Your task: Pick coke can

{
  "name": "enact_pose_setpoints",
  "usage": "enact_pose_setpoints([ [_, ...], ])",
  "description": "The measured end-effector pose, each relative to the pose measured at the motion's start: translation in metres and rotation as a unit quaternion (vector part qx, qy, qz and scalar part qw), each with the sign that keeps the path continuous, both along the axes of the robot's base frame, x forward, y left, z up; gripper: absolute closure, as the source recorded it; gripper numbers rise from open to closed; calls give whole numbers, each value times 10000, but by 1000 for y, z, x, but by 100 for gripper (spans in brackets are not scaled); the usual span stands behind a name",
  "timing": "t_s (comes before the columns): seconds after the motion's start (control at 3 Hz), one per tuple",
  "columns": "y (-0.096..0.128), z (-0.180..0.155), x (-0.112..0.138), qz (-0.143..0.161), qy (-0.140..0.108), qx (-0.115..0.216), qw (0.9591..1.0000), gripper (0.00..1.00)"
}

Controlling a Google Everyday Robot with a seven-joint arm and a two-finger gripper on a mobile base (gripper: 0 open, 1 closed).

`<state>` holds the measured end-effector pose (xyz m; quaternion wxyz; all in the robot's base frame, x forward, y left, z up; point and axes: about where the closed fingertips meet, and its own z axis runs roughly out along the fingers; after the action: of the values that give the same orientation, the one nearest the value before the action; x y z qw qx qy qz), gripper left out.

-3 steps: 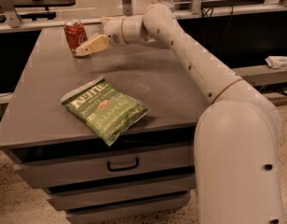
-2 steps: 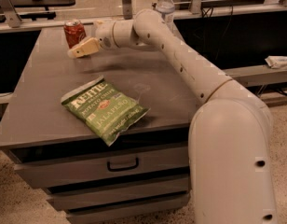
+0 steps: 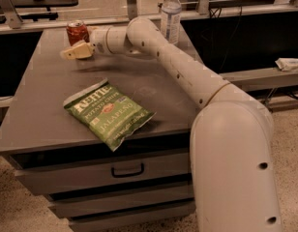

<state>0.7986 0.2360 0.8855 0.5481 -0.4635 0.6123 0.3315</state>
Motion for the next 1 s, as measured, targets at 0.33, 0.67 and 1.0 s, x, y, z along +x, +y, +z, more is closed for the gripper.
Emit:
enact_pose_setpoints([
  [0.33, 1, -1, 3, -148, -48, 58, 9999, 40],
  [0.67, -8, 6, 4, -259, -126, 127, 9995, 64],
  [1.0, -26, 36, -8, -125, -333, 226, 9991, 86],
])
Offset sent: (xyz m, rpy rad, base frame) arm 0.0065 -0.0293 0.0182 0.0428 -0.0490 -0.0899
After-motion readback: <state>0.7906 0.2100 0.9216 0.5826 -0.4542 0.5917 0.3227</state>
